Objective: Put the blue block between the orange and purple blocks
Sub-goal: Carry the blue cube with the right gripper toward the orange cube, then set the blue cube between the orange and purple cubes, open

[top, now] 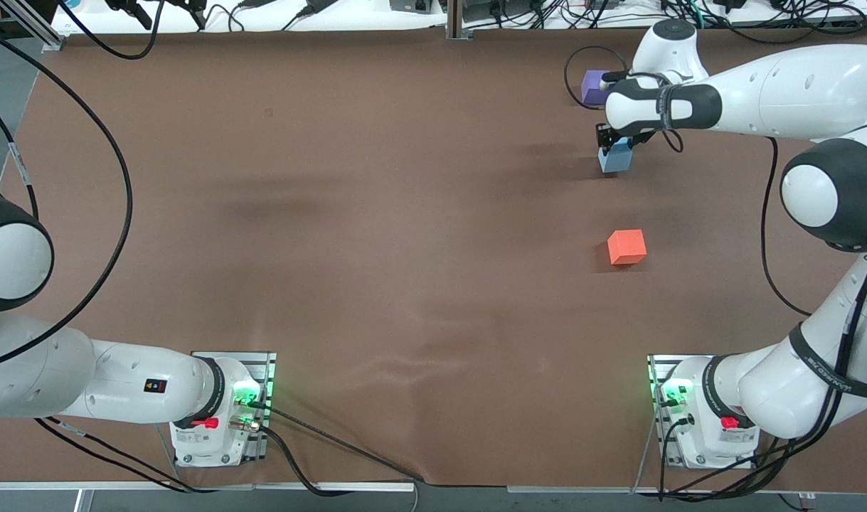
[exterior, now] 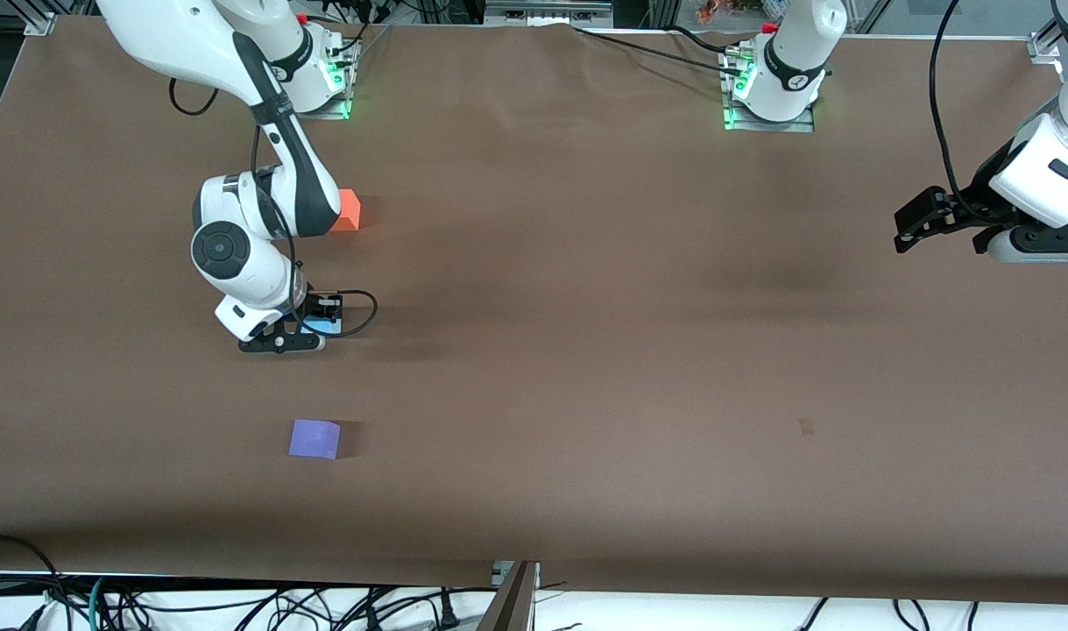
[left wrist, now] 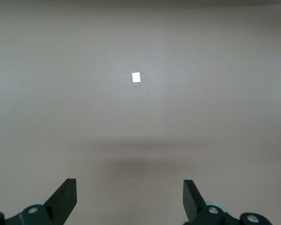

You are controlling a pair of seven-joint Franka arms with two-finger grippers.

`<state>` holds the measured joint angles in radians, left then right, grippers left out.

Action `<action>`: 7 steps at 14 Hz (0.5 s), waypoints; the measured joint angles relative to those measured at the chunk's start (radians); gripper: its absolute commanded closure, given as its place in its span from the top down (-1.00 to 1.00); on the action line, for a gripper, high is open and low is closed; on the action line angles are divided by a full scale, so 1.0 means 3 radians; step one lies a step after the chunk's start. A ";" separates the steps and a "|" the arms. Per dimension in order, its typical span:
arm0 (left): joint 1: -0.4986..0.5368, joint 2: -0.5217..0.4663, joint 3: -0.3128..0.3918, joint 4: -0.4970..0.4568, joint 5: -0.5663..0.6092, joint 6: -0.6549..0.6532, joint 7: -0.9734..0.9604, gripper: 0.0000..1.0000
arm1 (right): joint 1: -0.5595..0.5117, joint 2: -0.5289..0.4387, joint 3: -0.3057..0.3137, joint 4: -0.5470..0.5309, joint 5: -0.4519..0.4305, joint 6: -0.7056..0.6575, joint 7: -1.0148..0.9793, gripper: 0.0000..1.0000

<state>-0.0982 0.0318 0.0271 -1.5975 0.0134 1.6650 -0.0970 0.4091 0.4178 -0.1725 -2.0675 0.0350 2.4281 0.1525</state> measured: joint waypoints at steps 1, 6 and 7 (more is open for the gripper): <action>0.0000 0.0000 0.0000 0.0000 0.0000 0.0000 0.0000 1.00 | 0.0000 -0.0002 0.0000 -0.0052 0.0000 0.0077 0.0000 0.11; 0.0000 0.0000 0.0000 0.0000 0.0000 0.0000 0.0000 1.00 | 0.0001 -0.0101 -0.0011 -0.0068 0.0000 0.0123 -0.0019 1.00; 0.0000 0.0000 0.0000 0.0000 0.0000 0.0000 0.0000 1.00 | 0.0001 -0.0142 -0.0027 -0.0010 0.0000 0.0062 -0.0054 1.00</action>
<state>-0.0982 0.0318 0.0272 -1.5974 0.0134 1.6650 -0.0970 0.4094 0.3753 -0.1806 -2.0705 0.0349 2.4467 0.1363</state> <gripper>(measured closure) 0.000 0.150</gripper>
